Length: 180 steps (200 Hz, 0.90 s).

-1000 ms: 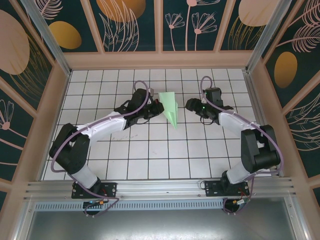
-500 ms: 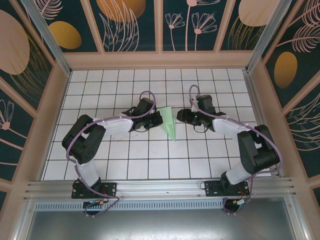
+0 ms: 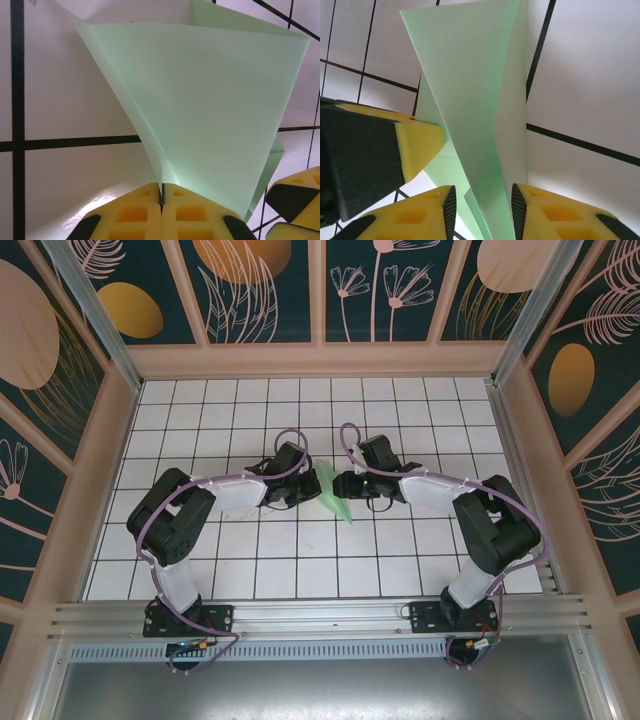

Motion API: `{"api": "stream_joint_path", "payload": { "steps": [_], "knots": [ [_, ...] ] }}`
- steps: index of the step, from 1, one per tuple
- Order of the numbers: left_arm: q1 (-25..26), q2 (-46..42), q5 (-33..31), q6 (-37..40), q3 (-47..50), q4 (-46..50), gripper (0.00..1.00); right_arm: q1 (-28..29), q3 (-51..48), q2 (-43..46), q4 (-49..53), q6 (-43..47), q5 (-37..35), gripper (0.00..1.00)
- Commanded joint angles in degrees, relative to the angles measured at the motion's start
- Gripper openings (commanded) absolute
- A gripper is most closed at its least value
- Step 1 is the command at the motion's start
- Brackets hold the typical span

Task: Fold a paper plane with a square sheet of paper (pick it up from the middle)
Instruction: Move the paper plane to the top-center of the table.

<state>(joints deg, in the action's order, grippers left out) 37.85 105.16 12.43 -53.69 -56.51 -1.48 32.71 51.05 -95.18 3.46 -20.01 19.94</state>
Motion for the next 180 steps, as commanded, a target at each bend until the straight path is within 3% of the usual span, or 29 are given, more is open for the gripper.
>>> {"api": "stream_joint_path", "payload": {
  "steps": [1,41,92,180],
  "knots": [
    [0.29,0.74,-0.12,-0.76,0.44,-0.08,0.00,1.49,1.14,1.18,0.50,2.23,-0.74,0.37],
    [0.23,0.57,0.06,-0.75,0.45,-0.02,0.00,2.16,1.27,0.49,0.58,2.70,-0.92,0.35],
    [0.29,0.80,0.32,-0.80,0.45,-0.02,0.00,2.12,2.82,-3.00,3.17,2.08,-3.33,0.44],
    [0.29,0.91,0.27,-0.79,0.48,0.24,0.00,2.97,2.96,-4.25,5.09,4.19,-2.16,0.51]
  ]
}}
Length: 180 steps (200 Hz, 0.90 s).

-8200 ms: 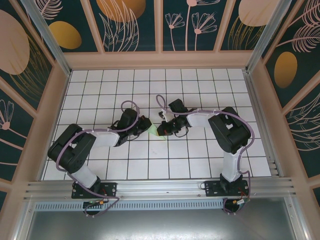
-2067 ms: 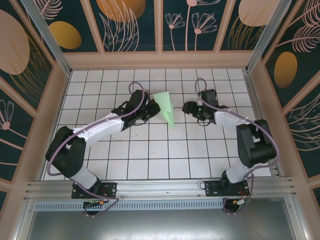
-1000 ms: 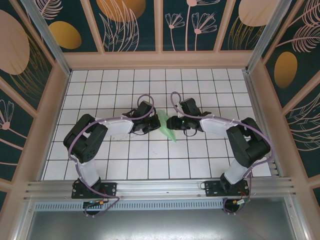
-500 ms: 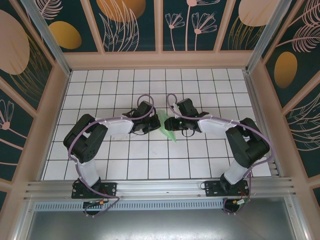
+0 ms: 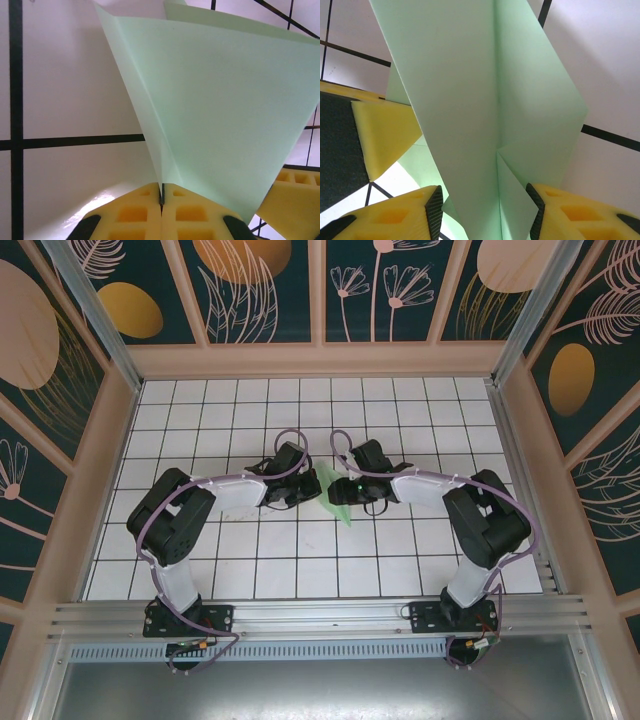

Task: Fold a paper plane with a square sheet of paper (pick it up from the middle)
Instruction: Move the paper plane to the top-center of the table.

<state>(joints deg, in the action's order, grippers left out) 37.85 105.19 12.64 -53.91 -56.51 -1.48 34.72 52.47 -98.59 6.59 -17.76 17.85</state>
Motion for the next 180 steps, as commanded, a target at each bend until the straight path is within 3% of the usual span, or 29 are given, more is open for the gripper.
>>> {"api": "stream_joint_path", "payload": {
  "steps": [1,75,135,180],
  "knots": [
    [0.30,0.89,0.03,-0.53,0.46,0.24,0.00,1.00,1.61,-0.87,1.99,1.98,-0.08,0.51],
    [0.26,0.01,-0.49,-0.46,0.12,1.14,0.04,2.78,3.55,-3.22,3.86,2.02,-5.31,0.48],
    [0.25,0.44,-0.68,-0.22,-0.27,1.56,0.06,3.78,3.01,-2.43,2.63,3.08,-3.58,0.57],
    [0.26,0.18,-0.95,-0.04,-0.29,1.91,0.07,3.78,2.97,-2.57,2.73,2.66,-5.32,0.56]
  ]
}}
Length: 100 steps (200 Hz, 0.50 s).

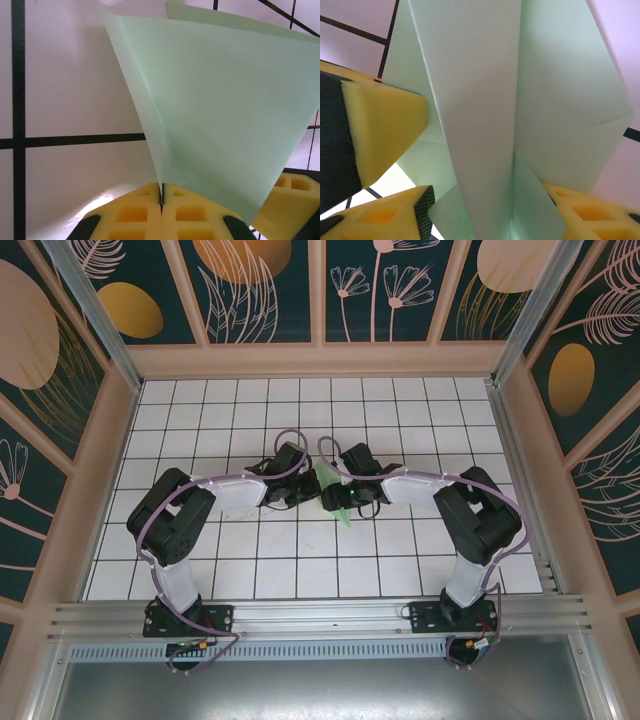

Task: Fold a paper plane with a square sheet of paper (pick it up from the middle)
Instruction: Move the paper plane to the top-center of the table.

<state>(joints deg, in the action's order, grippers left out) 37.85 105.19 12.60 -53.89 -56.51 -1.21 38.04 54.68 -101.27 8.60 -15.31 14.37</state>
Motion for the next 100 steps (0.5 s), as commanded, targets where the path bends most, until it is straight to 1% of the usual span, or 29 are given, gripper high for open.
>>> {"api": "stream_joint_path", "payload": {
  "steps": [1,12,26,45,75,88,100],
  "knots": [
    [0.24,0.14,-0.91,-0.03,-0.32,1.65,0.07,0.41,0.82,0.11,0.76,0.16,-1.91,0.56],
    [0.28,0.15,-1.04,-0.04,-0.32,1.86,0.07,0.45,0.87,0.28,0.89,-0.35,-3.12,0.53],
    [0.26,0.19,-1.25,0.06,-0.35,2.09,0.08,0.49,1.21,0.59,0.83,-1.09,-4.39,0.46],
    [0.22,0.27,-1.31,0.03,-0.43,2.21,0.08,0.45,1.11,1.28,0.11,-2.20,-5.83,0.40],
    [0.29,0.41,-1.18,0.09,-0.46,2.19,0.09,0.45,0.85,2.25,-0.97,-3.23,-6.88,0.32],
    [0.22,0.43,-1.20,0.16,-0.64,2.35,0.09,0.46,1.07,2.04,-0.99,-3.48,-7.37,0.26],
    [0.21,0.39,-1.27,0.23,-0.75,2.44,0.09,0.50,1.18,1.78,-0.90,-3.59,-7.51,0.25]
  ]
}}
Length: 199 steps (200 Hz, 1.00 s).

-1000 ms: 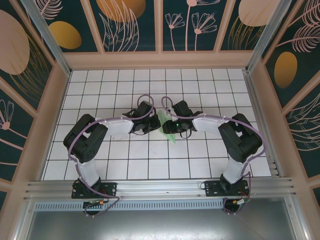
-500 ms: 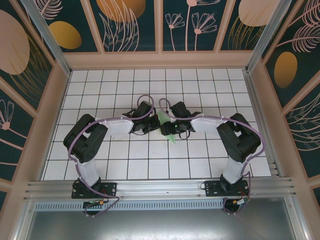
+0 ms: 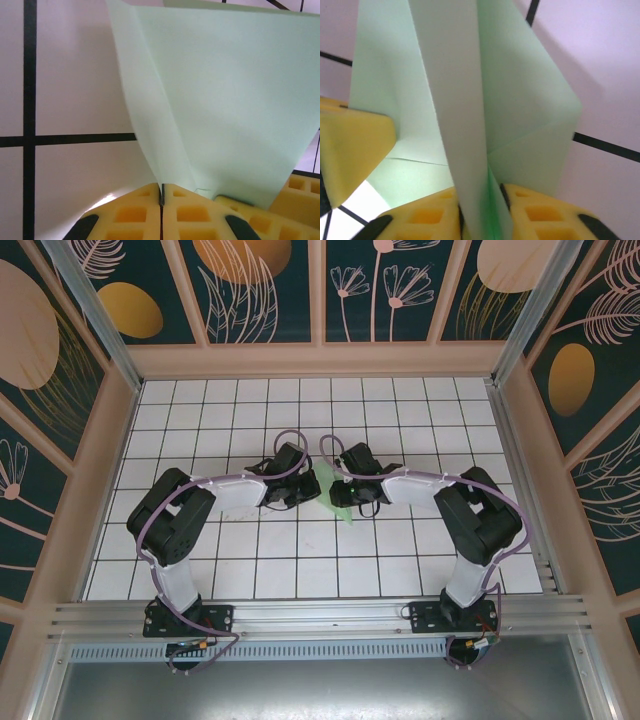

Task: Fold a paper plane with a square sheet of paper (pick it up from the middle)
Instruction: Move the paper plane to the top-center of the table.

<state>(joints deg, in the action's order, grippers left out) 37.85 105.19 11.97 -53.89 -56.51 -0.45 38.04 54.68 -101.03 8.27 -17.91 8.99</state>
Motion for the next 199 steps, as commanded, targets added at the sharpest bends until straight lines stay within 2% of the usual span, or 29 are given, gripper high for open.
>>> {"api": "stream_joint_path", "payload": {
  "steps": [1,39,73,103,118,168,199],
  "knots": [
    [0.21,0.38,-0.63,0.21,-0.73,1.68,0.09,0.48,1.20,1.50,-0.51,-0.98,-2.18,0.25],
    [0.24,0.46,-0.65,0.42,-0.94,1.86,0.10,0.45,1.82,0.86,-0.59,-1.61,-2.01,0.25],
    [0.28,0.88,-0.63,0.37,-0.97,1.90,0.10,0.43,2.02,1.06,-1.57,-1.95,-0.19,0.33],
    [0.24,1.06,-0.63,0.43,-0.97,1.94,0.09,0.37,0.01,2.78,-3.95,-0.69,4.32,0.48],
    [0.28,1.13,-0.63,0.44,-0.97,1.94,0.09,0.05,-1.84,4.02,-5.38,0.08,6.80,0.52],
    [0.25,1.29,-0.63,0.35,-0.96,1.77,0.09,-0.16,-4.40,5.67,-4.80,3.85,8.45,0.52],
    [0.25,1.16,-0.63,0.22,-0.91,1.90,0.09,-0.16,-5.17,5.50,-3.73,6.30,6.40,0.49]
  ]
}}
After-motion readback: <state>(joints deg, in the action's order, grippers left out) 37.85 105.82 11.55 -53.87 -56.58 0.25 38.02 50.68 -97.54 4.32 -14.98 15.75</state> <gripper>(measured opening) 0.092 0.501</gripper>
